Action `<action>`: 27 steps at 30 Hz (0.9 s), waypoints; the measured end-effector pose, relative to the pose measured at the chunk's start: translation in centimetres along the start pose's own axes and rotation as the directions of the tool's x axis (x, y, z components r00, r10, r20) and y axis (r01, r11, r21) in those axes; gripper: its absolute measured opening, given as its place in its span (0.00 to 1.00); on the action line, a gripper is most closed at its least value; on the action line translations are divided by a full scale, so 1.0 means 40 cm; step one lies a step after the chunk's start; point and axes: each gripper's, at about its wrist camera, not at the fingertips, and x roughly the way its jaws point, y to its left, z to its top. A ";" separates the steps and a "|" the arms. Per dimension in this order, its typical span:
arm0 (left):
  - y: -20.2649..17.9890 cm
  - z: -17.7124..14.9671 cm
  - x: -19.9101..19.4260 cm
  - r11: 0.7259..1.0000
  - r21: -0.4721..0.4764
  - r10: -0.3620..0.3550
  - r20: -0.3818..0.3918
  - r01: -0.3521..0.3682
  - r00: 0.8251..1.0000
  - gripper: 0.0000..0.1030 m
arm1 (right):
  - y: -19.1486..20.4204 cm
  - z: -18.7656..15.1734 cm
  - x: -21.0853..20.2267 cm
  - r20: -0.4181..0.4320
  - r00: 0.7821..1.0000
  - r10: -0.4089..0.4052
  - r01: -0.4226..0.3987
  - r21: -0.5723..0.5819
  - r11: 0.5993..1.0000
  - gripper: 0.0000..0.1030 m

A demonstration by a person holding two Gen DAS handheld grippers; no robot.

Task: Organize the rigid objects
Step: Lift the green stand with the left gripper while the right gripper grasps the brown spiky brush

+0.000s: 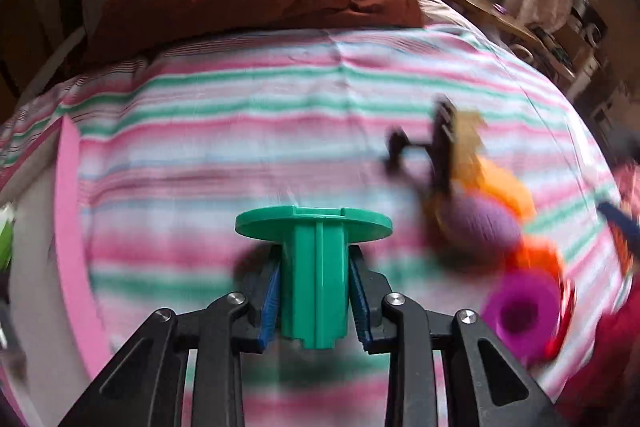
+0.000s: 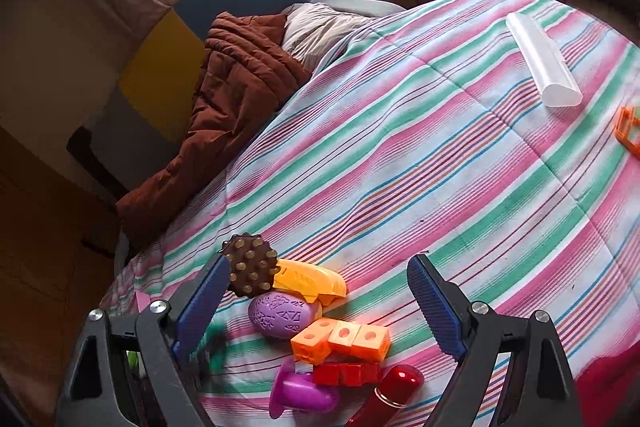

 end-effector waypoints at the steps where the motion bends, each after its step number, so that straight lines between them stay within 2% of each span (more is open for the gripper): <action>1: -0.010 -0.025 -0.013 1.000 0.020 -0.001 0.008 0.001 1.000 0.29 | -0.004 0.000 -0.001 0.001 1.000 -0.004 0.004 0.003 1.000 0.88; 6: -0.047 -0.150 -0.076 0.994 0.112 -0.019 0.068 0.012 0.998 0.29 | -0.006 -0.003 0.013 -0.027 1.000 -0.010 0.010 0.002 1.000 0.88; 9: -0.058 -0.180 -0.084 0.989 0.148 -0.023 0.112 0.006 0.993 0.29 | 0.008 -0.010 0.020 -0.043 0.999 -0.010 0.009 -0.028 1.000 0.88; 12: -0.046 -0.183 -0.083 0.990 0.141 -0.046 0.134 0.027 0.990 0.29 | 0.026 -0.021 0.025 -0.057 0.998 -0.008 0.004 -0.077 0.997 0.87; 16: -0.060 -0.193 -0.079 0.984 0.179 -0.033 0.170 0.002 0.985 0.29 | 0.062 -0.041 0.044 -0.110 0.994 0.018 -0.035 -0.150 0.988 0.84; 22: -0.055 -0.192 -0.071 0.985 0.174 -0.050 0.184 0.017 0.982 0.29 | 0.181 -0.058 0.095 -0.171 0.985 -0.011 -0.049 -0.344 0.938 0.84; 27: -0.060 -0.196 -0.070 0.983 0.182 -0.040 0.200 0.004 0.979 0.29 | 0.274 -0.040 0.206 -0.211 0.974 -0.084 -0.024 -0.466 0.884 0.84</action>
